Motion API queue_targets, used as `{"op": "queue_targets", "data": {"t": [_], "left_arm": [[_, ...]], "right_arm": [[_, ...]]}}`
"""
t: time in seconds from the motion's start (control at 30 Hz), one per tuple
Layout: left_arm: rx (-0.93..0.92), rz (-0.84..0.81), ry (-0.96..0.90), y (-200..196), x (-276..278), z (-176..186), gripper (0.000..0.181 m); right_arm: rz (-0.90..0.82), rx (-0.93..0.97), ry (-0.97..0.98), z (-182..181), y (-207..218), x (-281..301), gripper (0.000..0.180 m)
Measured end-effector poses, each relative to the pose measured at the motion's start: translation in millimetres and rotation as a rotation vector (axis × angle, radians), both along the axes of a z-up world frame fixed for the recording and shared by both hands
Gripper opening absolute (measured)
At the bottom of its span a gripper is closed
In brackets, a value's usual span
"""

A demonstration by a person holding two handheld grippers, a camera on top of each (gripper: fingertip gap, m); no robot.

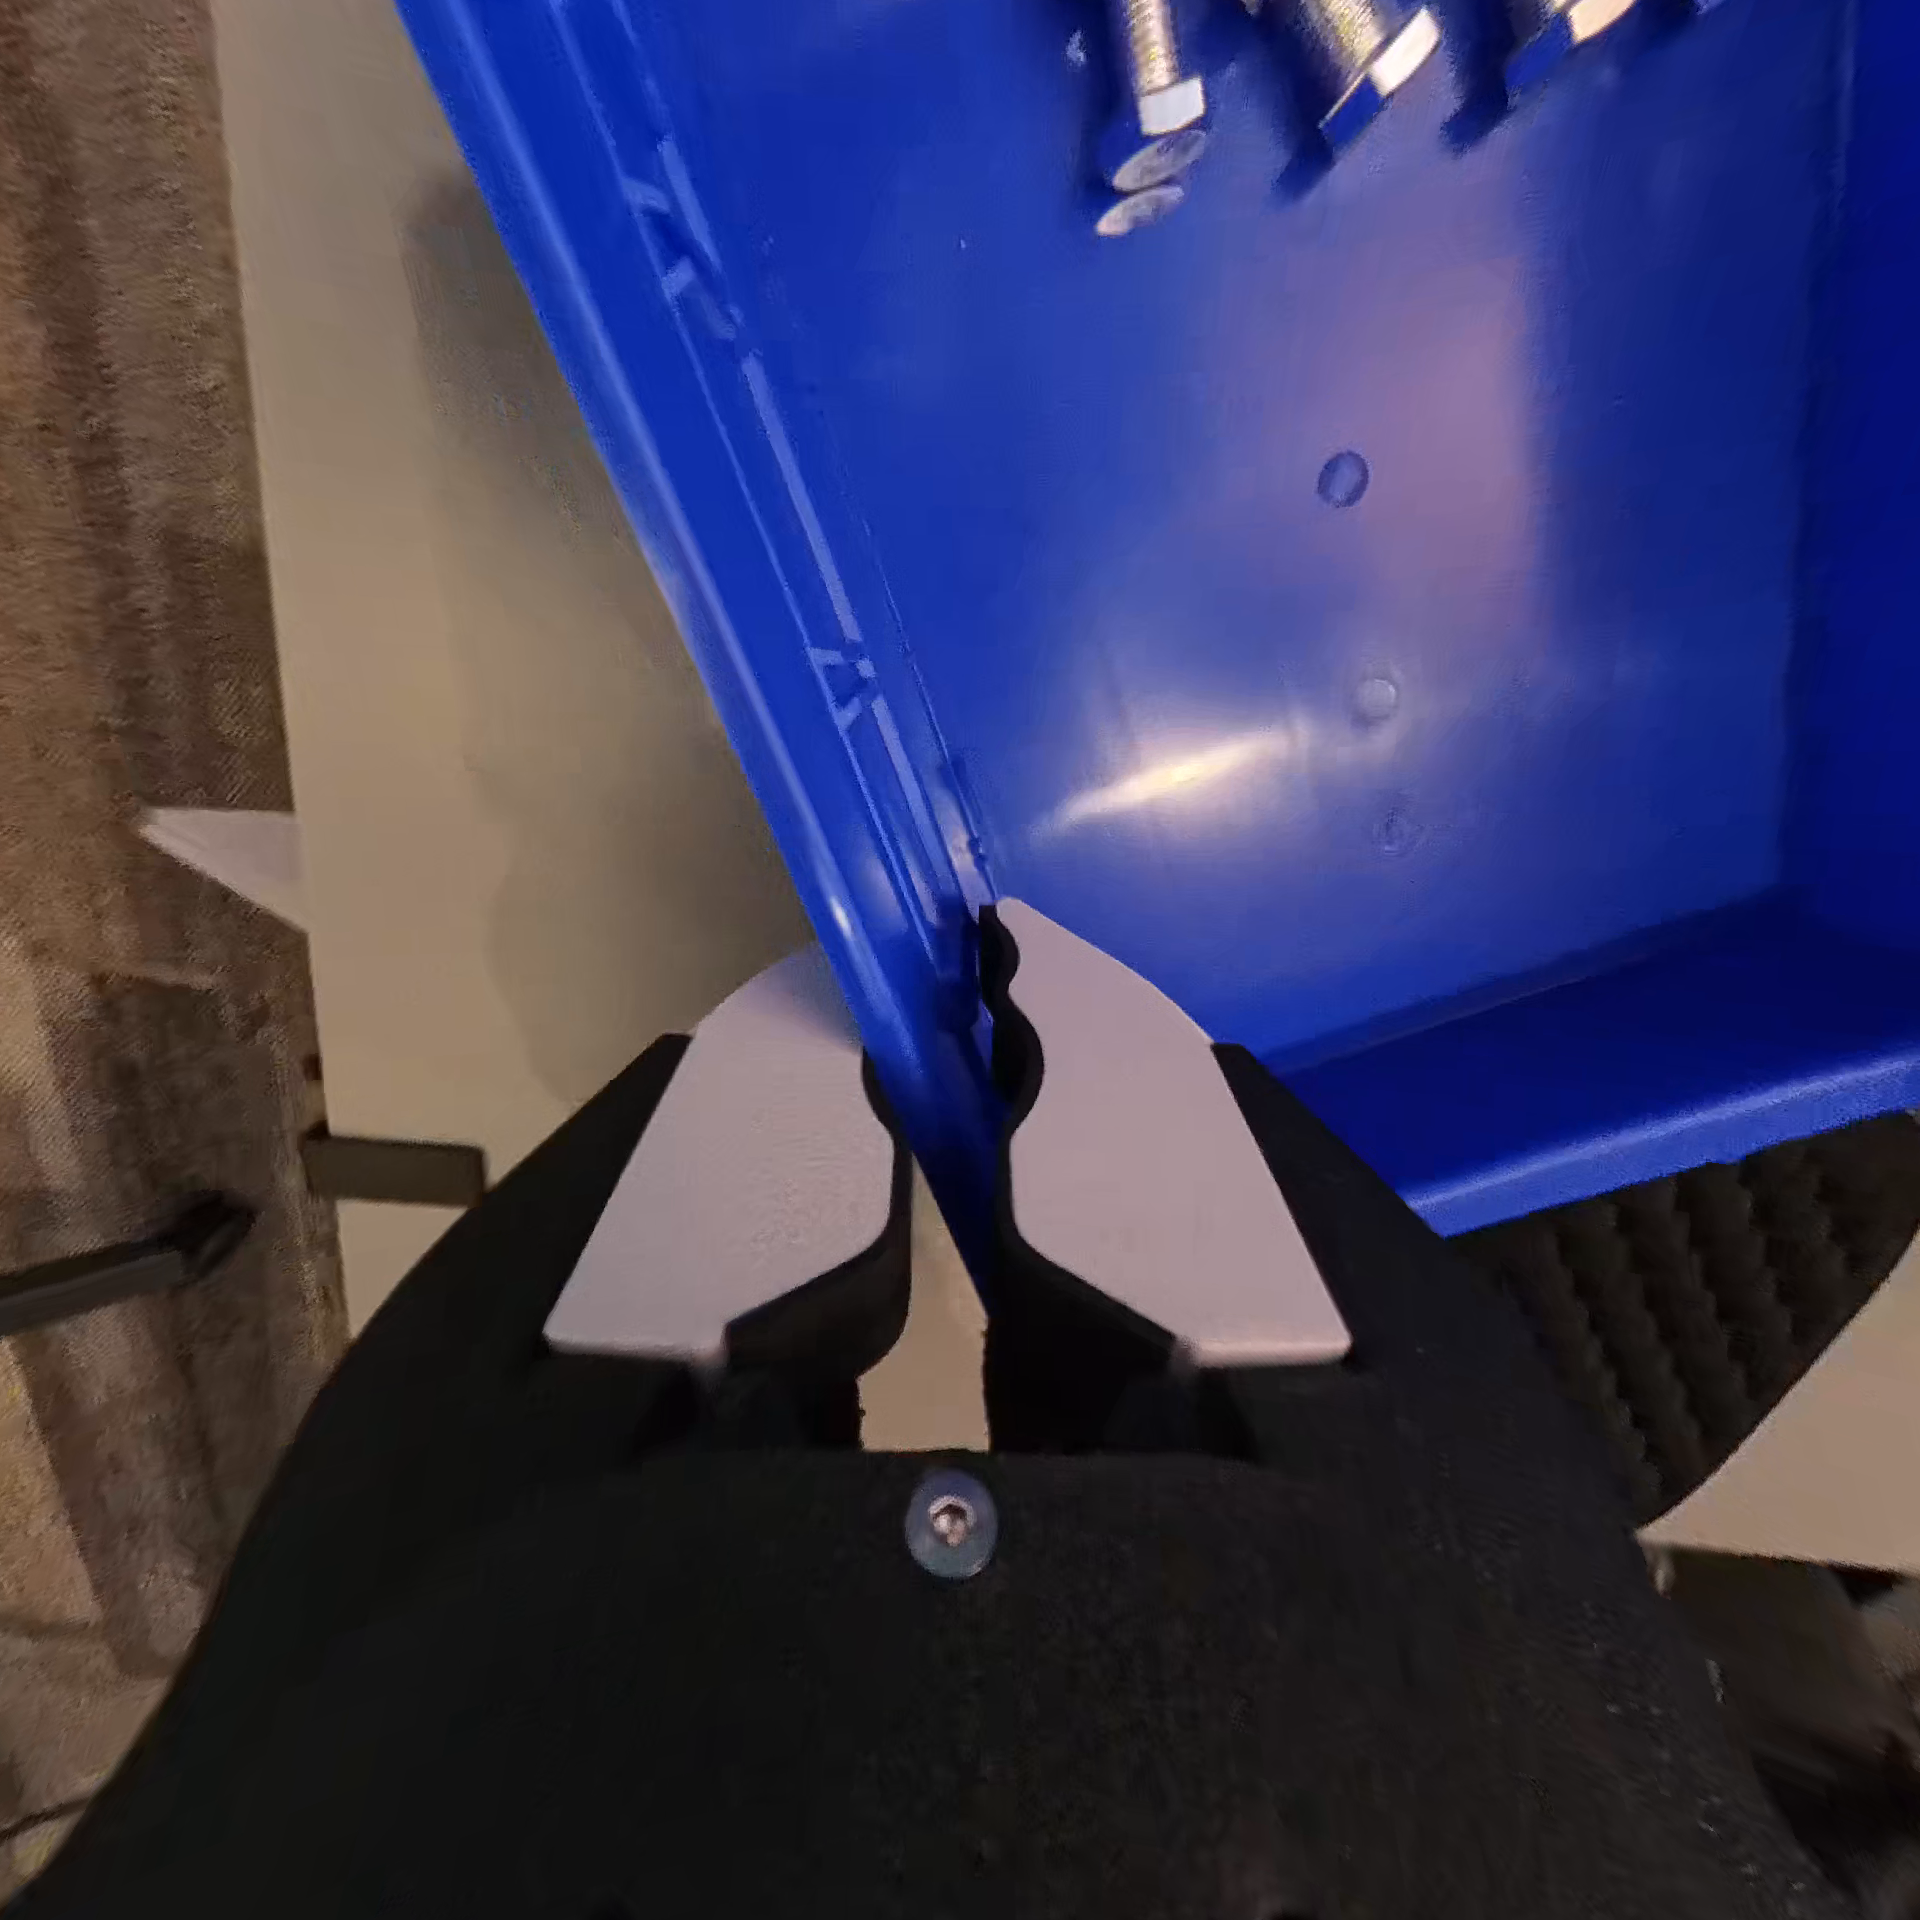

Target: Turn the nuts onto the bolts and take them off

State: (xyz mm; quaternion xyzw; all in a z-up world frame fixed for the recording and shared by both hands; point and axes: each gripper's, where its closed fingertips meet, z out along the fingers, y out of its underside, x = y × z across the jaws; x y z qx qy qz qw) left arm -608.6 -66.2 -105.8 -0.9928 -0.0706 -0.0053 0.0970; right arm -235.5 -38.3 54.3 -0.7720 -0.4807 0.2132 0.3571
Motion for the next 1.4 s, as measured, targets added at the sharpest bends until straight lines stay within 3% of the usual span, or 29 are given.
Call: {"op": "queue_targets", "data": {"t": [0.27,0.4,0.57,0.77,0.9,1.03,1.07,1.27,1.4], "left_arm": [[-0.038,-0.362,0.002,25,-52,1,0.010],[-0.030,-0.461,0.005,35,-68,1,0.010],[-0.051,-0.495,0.020,40,-71,1,0.010],[-0.029,-0.494,0.026,49,-75,2,0.011],[0.140,-0.462,0.065,64,-77,7,0.027],[0.391,-0.414,-0.091,73,-61,44,0.051],[0.452,-0.397,-0.115,74,-60,56,0.058],[0.752,-0.379,-0.138,61,-44,127,0.052],[0.825,-0.449,-0.095,42,-15,159,0.050]], "right_arm": [[-0.028,0.036,-0.088,-23,-26,68,0.027],[-0.060,0.053,-0.155,-39,-35,99,0.027],[-0.169,0.024,-0.214,-65,-32,134,0.027],[-0.416,-0.174,-0.079,-78,-8,156,0.037],[-0.506,-0.330,0.007,-87,3,148,0.061],[-0.563,-0.370,-0.053,-102,15,137,0.069],[-0.569,-0.387,-0.070,-107,16,132,0.067],[-0.658,-0.511,-0.161,-148,16,121,0.057],[-0.687,-0.512,-0.287,-160,15,130,0.016]]}}
